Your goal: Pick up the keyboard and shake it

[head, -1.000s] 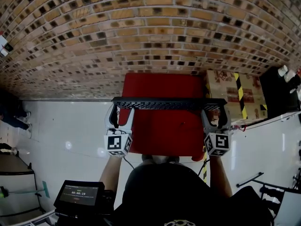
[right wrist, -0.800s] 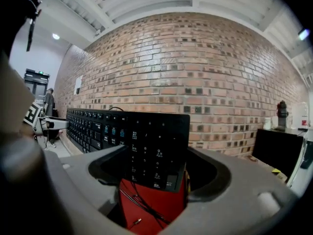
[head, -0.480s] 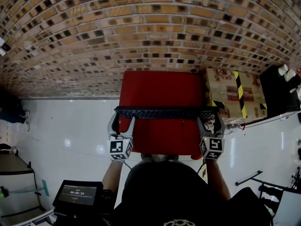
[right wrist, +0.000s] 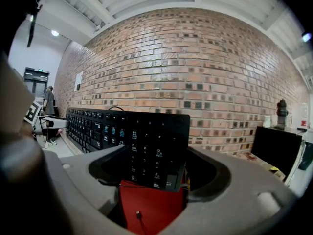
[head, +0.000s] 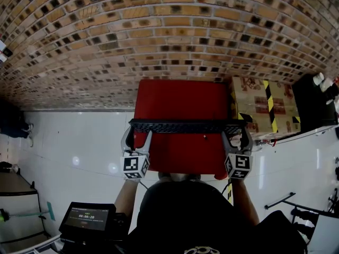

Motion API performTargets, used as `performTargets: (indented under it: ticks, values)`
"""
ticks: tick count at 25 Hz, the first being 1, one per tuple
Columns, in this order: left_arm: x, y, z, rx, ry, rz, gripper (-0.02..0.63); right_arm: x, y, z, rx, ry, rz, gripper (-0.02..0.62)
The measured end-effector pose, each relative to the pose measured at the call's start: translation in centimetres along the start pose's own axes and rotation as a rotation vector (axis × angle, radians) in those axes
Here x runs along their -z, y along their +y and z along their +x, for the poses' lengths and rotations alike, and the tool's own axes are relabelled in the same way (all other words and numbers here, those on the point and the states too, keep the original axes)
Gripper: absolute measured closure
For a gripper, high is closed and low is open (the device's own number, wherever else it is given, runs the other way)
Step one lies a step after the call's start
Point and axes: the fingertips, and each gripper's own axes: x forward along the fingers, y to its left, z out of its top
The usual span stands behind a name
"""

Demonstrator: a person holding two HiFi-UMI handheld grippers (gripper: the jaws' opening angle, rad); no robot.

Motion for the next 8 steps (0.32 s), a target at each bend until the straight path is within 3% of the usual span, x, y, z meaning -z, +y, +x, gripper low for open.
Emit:
performTargets:
  ticks: [8]
  values:
    - [0.02,-0.17,-0.31,-0.003,0.009,-0.002,0.288,-0.64,0.14,-0.3,0.009,-0.019,-0.035,0.247]
